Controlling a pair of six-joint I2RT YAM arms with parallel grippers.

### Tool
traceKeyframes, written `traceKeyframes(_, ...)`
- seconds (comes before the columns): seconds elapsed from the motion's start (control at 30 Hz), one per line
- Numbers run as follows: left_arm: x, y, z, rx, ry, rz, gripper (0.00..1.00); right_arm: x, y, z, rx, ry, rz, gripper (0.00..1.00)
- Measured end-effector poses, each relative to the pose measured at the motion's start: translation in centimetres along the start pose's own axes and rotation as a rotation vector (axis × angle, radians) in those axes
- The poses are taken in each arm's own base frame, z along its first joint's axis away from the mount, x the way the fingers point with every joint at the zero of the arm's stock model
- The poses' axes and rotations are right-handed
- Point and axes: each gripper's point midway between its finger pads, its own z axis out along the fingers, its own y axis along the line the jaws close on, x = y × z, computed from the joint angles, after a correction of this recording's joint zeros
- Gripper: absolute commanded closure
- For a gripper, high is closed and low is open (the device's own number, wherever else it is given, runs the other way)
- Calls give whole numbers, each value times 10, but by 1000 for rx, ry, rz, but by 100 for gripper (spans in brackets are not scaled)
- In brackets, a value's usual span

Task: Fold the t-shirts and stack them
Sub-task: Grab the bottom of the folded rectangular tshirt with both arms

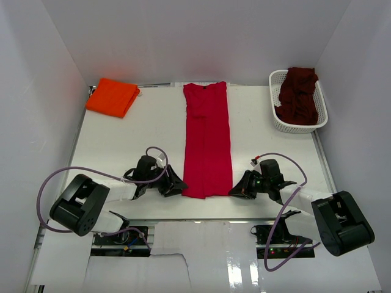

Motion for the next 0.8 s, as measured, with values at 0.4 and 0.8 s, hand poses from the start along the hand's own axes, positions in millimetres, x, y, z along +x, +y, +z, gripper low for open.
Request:
traceKeyframes(0.4, 7, 4, 11, -39, 23, -3, 100, 0, 0, 0, 3, 1, -8, 92)
traceKeyframes(0.8, 7, 5, 8, -71, 10, 4, 100, -9, 17, -10, 5, 6, -70, 92)
